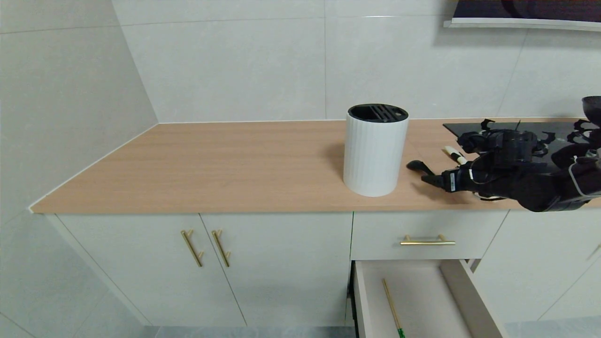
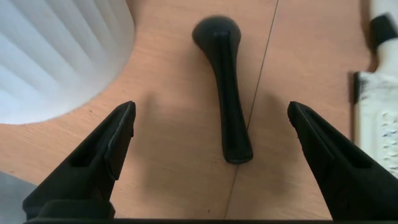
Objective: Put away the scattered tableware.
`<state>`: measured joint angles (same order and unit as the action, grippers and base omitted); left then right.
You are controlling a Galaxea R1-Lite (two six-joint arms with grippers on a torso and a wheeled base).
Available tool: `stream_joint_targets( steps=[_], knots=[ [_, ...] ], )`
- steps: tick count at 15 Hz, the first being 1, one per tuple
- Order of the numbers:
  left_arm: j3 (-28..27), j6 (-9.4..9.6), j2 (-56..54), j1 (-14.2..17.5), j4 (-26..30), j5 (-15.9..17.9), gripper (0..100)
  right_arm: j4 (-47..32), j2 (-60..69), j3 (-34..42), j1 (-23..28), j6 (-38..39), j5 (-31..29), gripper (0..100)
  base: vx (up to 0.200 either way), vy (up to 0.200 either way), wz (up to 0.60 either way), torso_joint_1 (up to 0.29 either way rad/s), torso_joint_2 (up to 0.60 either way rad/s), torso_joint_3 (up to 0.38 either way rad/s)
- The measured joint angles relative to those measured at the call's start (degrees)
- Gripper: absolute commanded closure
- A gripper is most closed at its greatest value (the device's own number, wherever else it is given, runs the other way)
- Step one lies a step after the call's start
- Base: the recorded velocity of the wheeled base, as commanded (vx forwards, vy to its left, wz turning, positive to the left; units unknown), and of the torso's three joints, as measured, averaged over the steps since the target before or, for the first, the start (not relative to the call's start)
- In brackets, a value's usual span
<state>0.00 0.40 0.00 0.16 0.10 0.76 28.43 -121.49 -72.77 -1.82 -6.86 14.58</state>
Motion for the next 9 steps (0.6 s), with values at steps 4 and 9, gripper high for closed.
stream_joint_targets(
  steps=[4, 9],
  knots=[
    [0.0, -0.05, 0.0, 0.0, 0.0, 0.0, 0, 0.0, -1.0, -0.1, -0.1, 0.0, 0.2, 0, 0.0, 0.0, 0.0, 0.0, 0.0, 0.0],
    [0.0, -0.05, 0.0, 0.0, 0.0, 0.0, 0, 0.1, -3.6, -1.9, -0.2, -0.2, -0.1, 0, 0.0, 0.0, 0.0, 0.0, 0.0, 0.0]
  ],
)
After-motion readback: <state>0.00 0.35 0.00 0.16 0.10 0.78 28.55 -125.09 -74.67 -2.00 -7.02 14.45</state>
